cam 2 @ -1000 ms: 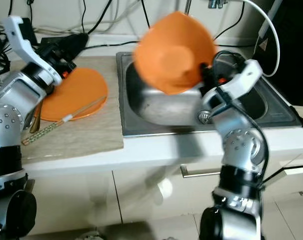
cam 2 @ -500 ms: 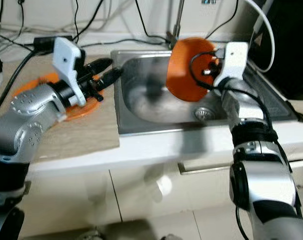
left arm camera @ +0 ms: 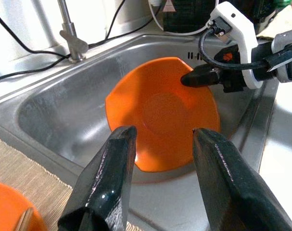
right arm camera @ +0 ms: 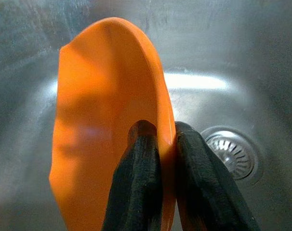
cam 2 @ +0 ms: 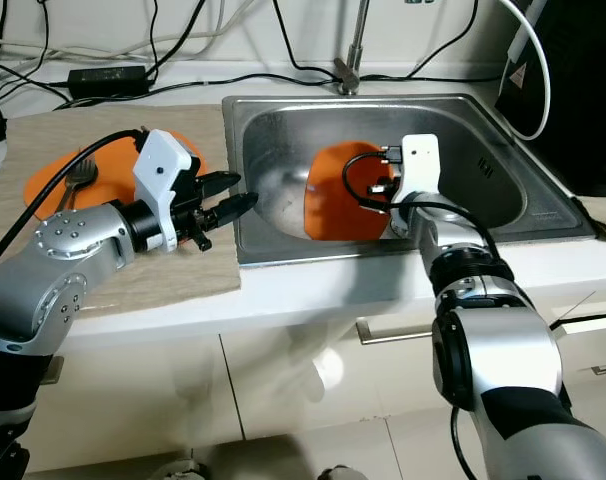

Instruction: Kitchen organization

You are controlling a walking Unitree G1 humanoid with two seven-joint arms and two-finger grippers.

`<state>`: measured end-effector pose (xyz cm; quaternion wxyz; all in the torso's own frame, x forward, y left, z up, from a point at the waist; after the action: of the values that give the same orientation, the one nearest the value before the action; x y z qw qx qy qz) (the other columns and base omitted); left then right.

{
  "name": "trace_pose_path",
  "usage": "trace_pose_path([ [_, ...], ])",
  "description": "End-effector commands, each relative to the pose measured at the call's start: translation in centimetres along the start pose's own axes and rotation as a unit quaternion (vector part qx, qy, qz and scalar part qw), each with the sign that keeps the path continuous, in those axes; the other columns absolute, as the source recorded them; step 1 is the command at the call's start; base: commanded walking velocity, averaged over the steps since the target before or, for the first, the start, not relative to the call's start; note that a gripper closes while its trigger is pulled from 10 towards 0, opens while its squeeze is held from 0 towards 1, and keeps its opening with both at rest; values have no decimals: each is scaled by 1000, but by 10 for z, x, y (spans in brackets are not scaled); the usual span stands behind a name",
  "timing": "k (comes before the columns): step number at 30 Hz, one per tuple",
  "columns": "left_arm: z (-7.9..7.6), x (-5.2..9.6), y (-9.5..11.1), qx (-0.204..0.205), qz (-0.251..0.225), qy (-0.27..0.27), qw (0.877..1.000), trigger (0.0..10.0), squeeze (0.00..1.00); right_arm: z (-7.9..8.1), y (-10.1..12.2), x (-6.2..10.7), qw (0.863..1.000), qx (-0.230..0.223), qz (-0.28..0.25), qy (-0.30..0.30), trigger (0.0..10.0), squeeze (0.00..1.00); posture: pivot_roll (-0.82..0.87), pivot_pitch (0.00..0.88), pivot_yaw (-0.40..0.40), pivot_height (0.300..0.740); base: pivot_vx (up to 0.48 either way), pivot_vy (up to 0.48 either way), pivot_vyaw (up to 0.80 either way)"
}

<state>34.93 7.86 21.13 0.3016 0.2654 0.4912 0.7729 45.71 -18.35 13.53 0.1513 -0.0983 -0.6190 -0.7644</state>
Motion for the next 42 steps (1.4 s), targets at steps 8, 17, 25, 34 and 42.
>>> trace_pose_path([
  [8, -4, -2, 0, -10, 8, 1, 1000, 10000, 0, 1, 4, -1, 1000, -24, -6, -4, 10000, 1000, 38, 70, -56, 740, 0, 0, 0],
  [17, -2, -1, -1, -12, 12, 6, 1000, 10000, 0, -5, 0, 0, 1000, -24, 1, -15, 10000, 1000, 38, 67, -61, 740, 0, 0, 0],
  [25, 33, 6, 1, -6, 11, 97, 995, 10000, 0, -3, 16, 1, 1000, -4, -28, 0, 10000, 1000, 48, 62, -76, 740, 0, 0, 0],
  [34, 125, 63, -5, -41, 68, 296, 952, 10000, 0, 31, 60, 11, 984, -21, -143, 106, 10000, 820, 63, 56, -83, 740, 0, 0, 0],
  [42, 115, 84, -6, -77, 106, 178, 975, 10000, 0, 63, 42, 38, 966, 50, -133, 215, 10000, 0, 67, 59, -76, 740, 0, 0, 0],
])
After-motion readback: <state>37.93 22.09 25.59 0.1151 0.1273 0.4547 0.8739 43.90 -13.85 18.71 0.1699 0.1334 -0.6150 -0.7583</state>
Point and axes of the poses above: a point about 5 cm out from each wrist's last joint towards the gripper, its own x axis pointing back from the gripper into the wrist, its own y axis along the axis of the wrist's last joint, z = x × y, the point moved 6 cm from there along -x, pointing out of the wrist towards the gripper, and after that the axes turned 11 degrees about -x, right-handed, at the moved point
